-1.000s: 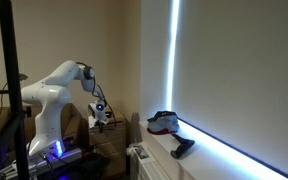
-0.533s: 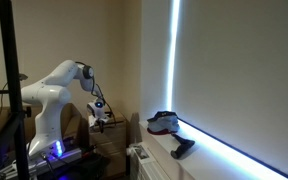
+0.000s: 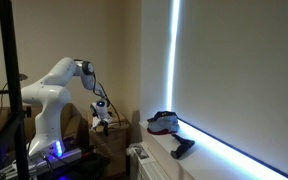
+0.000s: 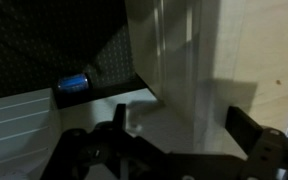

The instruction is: Pull out the nightstand drawer

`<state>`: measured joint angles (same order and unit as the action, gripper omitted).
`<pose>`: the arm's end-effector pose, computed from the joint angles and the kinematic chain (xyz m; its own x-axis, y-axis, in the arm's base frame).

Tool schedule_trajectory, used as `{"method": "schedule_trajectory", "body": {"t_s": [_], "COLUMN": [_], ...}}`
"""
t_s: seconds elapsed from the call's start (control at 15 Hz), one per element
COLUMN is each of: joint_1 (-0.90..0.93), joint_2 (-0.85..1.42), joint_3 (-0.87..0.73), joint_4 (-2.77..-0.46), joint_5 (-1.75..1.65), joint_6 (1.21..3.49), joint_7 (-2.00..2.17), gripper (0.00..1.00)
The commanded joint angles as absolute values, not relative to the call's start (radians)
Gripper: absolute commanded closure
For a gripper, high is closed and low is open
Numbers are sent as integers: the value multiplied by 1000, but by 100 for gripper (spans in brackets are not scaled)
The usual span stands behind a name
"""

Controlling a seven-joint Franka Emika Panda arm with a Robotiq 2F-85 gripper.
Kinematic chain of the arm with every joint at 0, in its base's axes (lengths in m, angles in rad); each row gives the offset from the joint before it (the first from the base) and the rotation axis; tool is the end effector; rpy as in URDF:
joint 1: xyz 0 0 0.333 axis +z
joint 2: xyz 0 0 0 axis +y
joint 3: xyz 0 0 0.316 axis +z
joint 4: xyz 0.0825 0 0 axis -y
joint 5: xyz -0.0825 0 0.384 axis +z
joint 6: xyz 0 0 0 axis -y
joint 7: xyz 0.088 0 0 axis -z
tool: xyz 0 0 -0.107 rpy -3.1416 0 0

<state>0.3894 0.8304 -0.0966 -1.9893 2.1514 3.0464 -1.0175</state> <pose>0.4877 0.0727 0.0312 0.6817 -0.7157 0.1520 -0.6462 -0.6863 -0.3338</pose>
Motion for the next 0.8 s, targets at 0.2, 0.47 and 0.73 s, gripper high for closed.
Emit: {"method": "schedule_trajectory", "body": {"t_s": [0.2, 0.47, 0.73], "joint_1": [338, 286, 218], "joint_2": [871, 843, 840], "joint_3": [-222, -214, -195], "joint_4": [-2109, -2170, -2190], "joint_5": [2204, 2133, 2078], "joint_6": [3056, 3128, 3226], "joint_7": [-1026, -975, -926], "gripper": [0, 0, 0]}}
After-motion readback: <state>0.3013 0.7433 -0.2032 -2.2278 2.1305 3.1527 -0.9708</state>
